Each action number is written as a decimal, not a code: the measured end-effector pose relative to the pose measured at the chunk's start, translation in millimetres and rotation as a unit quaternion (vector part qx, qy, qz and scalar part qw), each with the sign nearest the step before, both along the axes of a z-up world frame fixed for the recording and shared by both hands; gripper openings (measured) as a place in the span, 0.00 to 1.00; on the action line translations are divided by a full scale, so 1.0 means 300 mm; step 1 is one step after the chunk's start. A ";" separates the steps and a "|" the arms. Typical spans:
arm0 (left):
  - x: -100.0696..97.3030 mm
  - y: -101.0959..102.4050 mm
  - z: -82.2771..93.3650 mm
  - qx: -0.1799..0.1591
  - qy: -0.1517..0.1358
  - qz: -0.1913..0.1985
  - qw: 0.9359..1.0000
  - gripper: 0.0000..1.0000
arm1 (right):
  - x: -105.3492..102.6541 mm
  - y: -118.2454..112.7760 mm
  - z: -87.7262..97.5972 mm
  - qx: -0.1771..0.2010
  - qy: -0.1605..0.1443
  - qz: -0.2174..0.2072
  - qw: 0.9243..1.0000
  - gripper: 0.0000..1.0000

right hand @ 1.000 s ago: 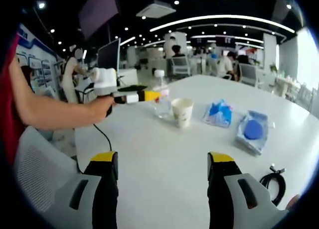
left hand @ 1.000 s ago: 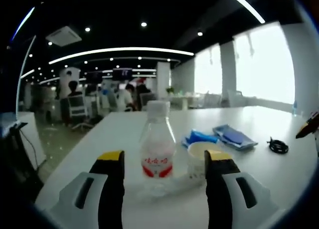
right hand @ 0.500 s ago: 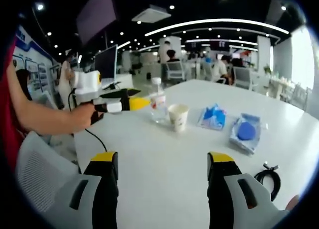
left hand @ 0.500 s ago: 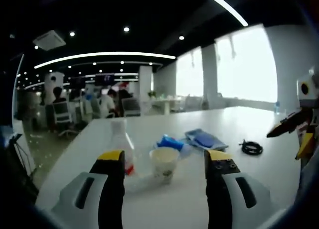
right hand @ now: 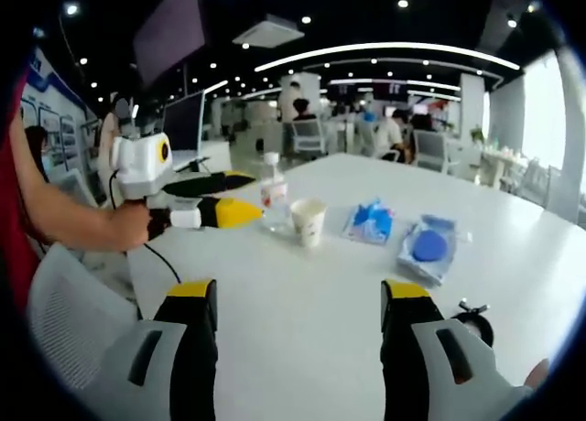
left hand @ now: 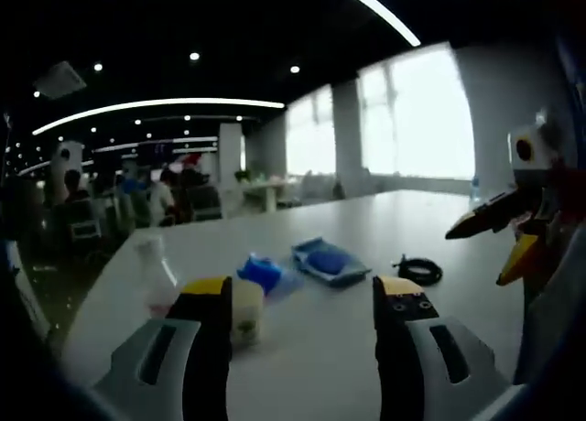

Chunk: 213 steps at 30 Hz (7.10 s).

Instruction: Arrange the tabletop items into an orderly group along one side of the table until the central work area is clear of visible clutter.

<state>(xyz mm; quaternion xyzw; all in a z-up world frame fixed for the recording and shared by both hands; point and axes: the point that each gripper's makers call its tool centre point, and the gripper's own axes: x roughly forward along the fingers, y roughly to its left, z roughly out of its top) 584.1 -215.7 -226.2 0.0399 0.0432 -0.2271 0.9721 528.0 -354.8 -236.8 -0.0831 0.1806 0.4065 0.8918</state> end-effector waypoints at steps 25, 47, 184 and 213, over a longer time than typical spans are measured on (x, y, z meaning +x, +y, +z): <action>0.289 -0.142 0.205 0.064 0.011 -0.042 0.997 0.54 | 0.350 -0.013 0.090 0.000 -0.034 0.013 0.999 0.67; 0.678 -0.086 0.062 0.142 0.073 -0.023 0.987 0.45 | 0.558 0.087 -0.102 -0.008 0.008 -0.014 1.000 0.59; 0.869 -0.022 -0.465 0.211 0.340 -0.079 0.913 0.00 | 0.836 0.149 -0.459 -0.035 0.089 -0.195 0.976 0.15; 0.847 0.005 -0.287 0.178 0.300 -0.058 0.935 0.00 | 0.829 0.138 -0.327 0.017 0.084 -0.210 0.974 0.02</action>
